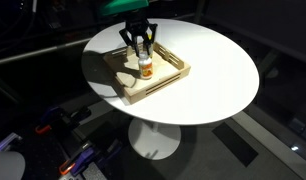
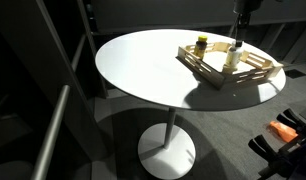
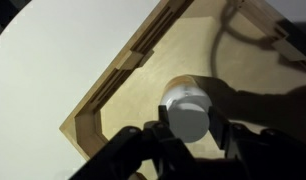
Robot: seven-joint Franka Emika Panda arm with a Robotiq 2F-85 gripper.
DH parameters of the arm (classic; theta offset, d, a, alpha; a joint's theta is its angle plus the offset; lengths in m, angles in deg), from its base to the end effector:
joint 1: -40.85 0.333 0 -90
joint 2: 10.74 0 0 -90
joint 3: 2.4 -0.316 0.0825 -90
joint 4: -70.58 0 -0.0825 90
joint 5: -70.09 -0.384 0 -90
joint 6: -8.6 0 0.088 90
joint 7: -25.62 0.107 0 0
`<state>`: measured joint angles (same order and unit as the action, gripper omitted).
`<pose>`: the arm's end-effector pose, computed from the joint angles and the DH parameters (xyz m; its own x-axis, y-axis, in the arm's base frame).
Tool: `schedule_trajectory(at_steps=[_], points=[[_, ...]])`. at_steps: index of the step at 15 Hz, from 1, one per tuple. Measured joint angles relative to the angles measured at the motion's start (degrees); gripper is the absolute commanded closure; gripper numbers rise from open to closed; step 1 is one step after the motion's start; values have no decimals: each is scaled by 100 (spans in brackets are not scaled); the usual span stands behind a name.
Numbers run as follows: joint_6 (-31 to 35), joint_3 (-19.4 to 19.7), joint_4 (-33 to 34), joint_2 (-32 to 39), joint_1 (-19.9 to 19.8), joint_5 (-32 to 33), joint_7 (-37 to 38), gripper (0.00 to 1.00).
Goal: Take the lid off the white bottle
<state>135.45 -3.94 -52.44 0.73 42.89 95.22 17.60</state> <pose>0.5504 0.0203 0.3005 0.8753 0.4347 -0.2119 0.4800 -0.8343 0.2712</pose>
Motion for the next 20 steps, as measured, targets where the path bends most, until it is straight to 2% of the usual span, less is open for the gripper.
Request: schedule_trajectory(at_steps=[9, 11, 15, 18, 20], points=[[769, -7, -346, -166, -54, 187, -2039, 81], [921, -17, -449, -239, -84, 39, -2563, 81], [958, -56, -582, -458, -119, -652, -3506, 81], [786, -72, -590, -652, -119, -1116, -3632, 81], [767, -61, -590, -750, -119, -1130, -3276, 81]])
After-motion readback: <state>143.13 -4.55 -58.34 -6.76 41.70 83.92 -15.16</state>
